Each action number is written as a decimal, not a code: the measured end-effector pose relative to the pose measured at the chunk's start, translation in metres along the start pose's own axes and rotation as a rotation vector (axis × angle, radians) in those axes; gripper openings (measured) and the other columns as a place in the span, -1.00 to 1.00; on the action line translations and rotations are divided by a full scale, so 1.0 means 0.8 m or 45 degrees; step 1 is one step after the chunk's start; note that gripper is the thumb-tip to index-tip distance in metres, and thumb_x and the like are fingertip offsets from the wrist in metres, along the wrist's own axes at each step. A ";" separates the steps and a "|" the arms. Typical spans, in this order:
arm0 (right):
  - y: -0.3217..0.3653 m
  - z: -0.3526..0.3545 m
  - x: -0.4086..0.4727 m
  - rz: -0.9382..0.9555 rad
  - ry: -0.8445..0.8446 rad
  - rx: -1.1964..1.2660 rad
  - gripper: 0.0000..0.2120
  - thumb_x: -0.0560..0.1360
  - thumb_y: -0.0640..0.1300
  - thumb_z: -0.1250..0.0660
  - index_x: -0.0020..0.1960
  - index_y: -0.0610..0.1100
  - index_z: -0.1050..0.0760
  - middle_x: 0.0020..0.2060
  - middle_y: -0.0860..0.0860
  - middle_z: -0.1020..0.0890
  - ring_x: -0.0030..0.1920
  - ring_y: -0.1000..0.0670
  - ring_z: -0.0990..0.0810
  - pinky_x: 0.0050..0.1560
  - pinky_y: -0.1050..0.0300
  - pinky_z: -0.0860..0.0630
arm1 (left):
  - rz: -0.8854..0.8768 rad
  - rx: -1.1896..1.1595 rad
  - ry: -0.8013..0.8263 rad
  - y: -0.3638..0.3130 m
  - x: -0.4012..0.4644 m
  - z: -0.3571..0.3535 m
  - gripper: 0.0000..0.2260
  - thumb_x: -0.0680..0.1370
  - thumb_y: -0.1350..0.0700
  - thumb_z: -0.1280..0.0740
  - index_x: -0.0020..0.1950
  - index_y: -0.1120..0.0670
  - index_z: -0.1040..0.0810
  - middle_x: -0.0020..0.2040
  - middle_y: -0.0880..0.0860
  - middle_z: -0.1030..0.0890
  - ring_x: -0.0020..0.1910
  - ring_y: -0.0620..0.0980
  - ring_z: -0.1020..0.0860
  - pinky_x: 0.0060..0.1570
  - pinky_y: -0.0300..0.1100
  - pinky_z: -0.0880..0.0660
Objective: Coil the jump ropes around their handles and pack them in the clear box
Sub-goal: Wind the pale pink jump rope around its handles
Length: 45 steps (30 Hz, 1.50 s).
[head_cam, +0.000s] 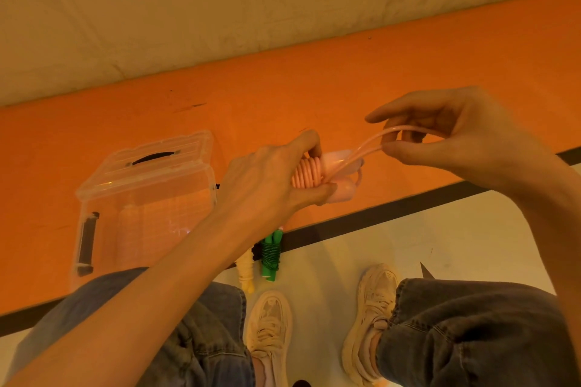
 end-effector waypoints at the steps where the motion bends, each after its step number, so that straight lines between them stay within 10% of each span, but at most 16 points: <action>1: 0.001 0.002 -0.001 0.001 0.011 0.014 -0.77 0.38 -0.18 -0.46 0.02 0.01 -0.63 -0.19 -0.02 -0.68 -0.22 -0.16 -0.59 -0.18 0.00 -0.55 | 0.003 -0.008 -0.004 0.001 0.000 0.000 -0.65 0.43 -0.34 -0.29 0.02 -0.16 -0.32 -0.17 -0.11 -0.58 -0.36 -0.16 -0.41 -0.04 0.04 -0.45; 7: -0.013 0.014 -0.005 -0.126 0.015 -0.088 -0.87 0.32 -0.05 -0.47 -0.15 -0.05 -0.68 -0.53 0.00 -0.58 -0.57 0.12 -0.39 -0.55 0.39 -0.28 | 0.035 0.018 0.003 0.003 0.001 0.001 -0.67 0.41 -0.34 -0.21 0.02 -0.17 -0.33 -0.19 -0.11 -0.58 -0.40 -0.20 -0.38 -0.08 0.03 -0.48; 13: -0.003 0.012 -0.012 -0.039 0.197 0.317 -0.73 0.28 -0.08 -0.42 -0.02 -0.06 -0.68 -0.28 -0.14 -0.70 -0.43 -0.06 -0.61 -0.37 0.22 -0.58 | 0.045 0.045 0.067 0.002 -0.001 0.000 -0.69 0.44 -0.29 -0.30 0.03 -0.16 -0.34 -0.20 -0.11 -0.57 -0.34 -0.11 -0.41 -0.05 0.03 -0.45; 25: -0.012 -0.016 0.035 0.037 -0.183 0.430 -0.80 0.51 -0.32 -0.31 0.11 -0.17 -0.58 -0.29 0.01 -0.70 -0.30 0.06 -0.63 -0.22 0.26 -0.56 | -0.160 -0.249 0.210 -0.017 0.004 0.005 -0.56 0.33 -0.34 -0.32 0.12 -0.16 -0.49 0.00 -0.20 -0.63 -0.05 -0.18 -0.58 -0.10 -0.01 -0.52; 45: -0.042 -0.043 0.044 -0.315 -0.037 1.019 -0.83 0.40 -0.27 -0.31 -0.05 -0.24 -0.61 -0.31 -0.07 -0.69 -0.30 0.06 -0.68 -0.29 0.32 -0.59 | -0.198 -0.265 0.275 -0.026 -0.003 -0.005 -0.51 0.29 -0.41 -0.26 0.07 -0.15 -0.48 -0.09 -0.18 -0.62 -0.18 -0.17 -0.57 -0.23 -0.02 -0.53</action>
Point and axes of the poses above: each hand's wrist, its own x-axis towards the middle knuckle, its own z-axis out of the back of the hand, y = z × x, the point moved 7 cm from there along x, towards the middle knuckle
